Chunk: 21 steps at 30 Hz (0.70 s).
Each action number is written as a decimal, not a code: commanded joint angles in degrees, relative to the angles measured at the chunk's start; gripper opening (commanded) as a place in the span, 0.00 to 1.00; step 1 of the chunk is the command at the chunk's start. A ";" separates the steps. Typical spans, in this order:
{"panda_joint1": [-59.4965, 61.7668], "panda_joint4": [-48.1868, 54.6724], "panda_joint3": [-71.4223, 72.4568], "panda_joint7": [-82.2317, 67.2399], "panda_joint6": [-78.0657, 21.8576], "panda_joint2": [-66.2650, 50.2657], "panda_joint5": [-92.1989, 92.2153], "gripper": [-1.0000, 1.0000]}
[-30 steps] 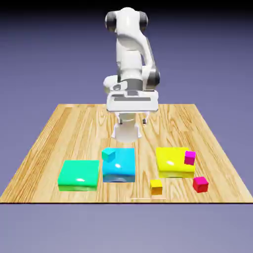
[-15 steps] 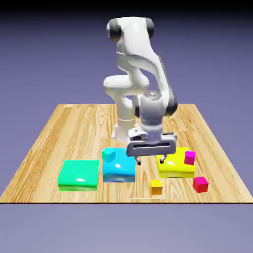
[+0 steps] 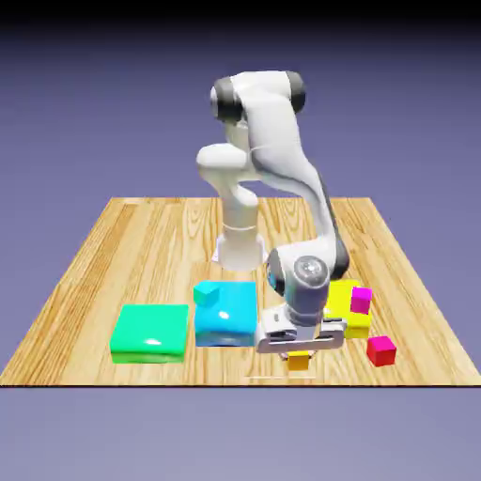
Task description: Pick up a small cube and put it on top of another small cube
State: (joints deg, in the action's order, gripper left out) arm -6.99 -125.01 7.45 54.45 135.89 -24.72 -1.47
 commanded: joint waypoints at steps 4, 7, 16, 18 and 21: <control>-3.89 6.72 5.18 -3.30 -7.15 -0.45 -4.49 0.00; -7.73 12.95 9.94 -6.38 -12.12 -2.56 -8.87 0.00; -11.36 14.64 11.23 -6.71 -7.54 -9.72 -14.67 1.00; -11.06 15.46 11.86 -7.27 -10.03 -7.95 -13.81 1.00; -10.40 17.26 13.24 -8.52 -15.56 -4.02 -11.90 1.00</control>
